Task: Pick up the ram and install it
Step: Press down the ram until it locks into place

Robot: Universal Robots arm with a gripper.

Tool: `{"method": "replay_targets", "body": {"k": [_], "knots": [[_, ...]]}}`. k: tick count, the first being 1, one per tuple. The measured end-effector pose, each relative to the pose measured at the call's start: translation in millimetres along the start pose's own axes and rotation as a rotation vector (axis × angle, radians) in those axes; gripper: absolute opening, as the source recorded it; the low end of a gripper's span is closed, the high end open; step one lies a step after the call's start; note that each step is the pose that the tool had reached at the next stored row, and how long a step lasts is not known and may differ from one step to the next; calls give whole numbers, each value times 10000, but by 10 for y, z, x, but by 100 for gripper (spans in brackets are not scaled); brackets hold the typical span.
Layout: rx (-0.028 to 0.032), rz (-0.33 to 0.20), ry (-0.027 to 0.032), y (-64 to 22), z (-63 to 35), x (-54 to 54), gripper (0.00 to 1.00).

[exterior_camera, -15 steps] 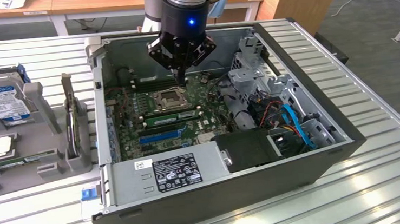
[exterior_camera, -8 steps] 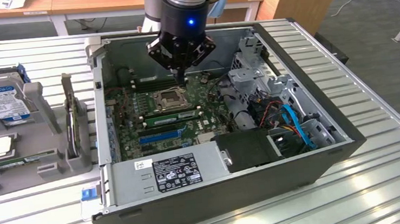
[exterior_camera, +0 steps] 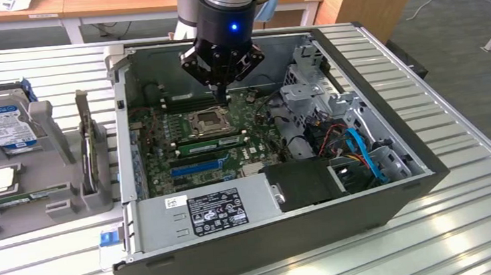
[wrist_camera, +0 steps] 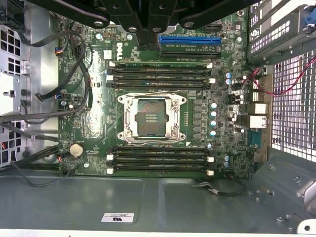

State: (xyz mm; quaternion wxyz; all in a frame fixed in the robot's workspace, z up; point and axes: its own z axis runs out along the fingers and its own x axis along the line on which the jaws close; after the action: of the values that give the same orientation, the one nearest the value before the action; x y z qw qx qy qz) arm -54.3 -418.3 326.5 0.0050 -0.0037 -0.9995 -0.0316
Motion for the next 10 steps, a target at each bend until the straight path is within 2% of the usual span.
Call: {"method": "replay_targets", "body": {"k": [10], "knots": [[2, -1, 1, 20, 0, 0, 10]]}}
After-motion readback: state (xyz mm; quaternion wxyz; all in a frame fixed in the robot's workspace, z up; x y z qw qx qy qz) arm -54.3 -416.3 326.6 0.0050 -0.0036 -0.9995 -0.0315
